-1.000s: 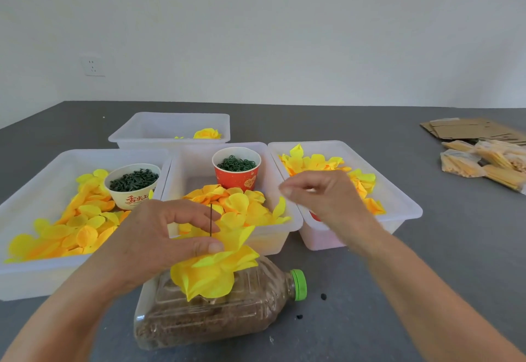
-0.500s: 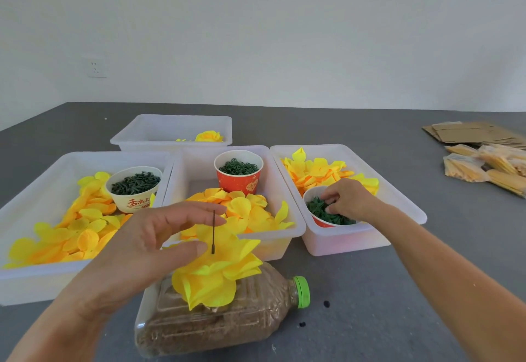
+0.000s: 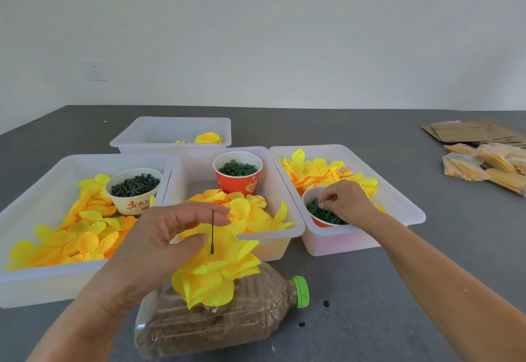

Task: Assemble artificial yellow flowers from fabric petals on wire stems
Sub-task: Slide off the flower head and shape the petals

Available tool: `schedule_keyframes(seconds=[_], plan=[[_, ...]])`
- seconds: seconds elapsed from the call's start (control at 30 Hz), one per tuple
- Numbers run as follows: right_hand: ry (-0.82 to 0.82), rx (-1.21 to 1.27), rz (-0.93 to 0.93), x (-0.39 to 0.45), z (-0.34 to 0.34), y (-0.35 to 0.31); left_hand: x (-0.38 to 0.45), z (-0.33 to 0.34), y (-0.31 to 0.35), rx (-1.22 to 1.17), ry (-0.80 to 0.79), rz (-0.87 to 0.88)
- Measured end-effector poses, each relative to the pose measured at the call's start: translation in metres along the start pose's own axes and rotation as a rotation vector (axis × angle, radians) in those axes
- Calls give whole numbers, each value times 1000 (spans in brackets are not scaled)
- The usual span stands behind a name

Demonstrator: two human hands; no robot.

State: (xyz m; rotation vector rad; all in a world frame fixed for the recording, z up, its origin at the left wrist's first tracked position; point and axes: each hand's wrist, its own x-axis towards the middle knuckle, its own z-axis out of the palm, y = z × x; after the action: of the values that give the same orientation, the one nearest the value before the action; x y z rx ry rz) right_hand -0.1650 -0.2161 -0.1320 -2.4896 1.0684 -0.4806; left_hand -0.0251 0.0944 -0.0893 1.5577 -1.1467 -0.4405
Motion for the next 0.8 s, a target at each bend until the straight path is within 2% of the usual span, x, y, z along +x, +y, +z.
schedule_keyframes(seconds=[0.1, 0.33, 0.47, 0.6, 0.8], plan=[[39, 39, 4, 2, 0, 3, 1, 1, 0, -5, 14, -9], [56, 341, 187, 0, -7, 1, 2, 3, 0, 2, 36, -4], [60, 340, 180, -5, -14, 0, 2, 2, -1, 11, 33, -3], [101, 226, 130, -9, -17, -2, 2, 2, -3, 15, 46, 0], [145, 357, 90, -16, -14, -3, 1, 3, -2, 1, 47, 13]])
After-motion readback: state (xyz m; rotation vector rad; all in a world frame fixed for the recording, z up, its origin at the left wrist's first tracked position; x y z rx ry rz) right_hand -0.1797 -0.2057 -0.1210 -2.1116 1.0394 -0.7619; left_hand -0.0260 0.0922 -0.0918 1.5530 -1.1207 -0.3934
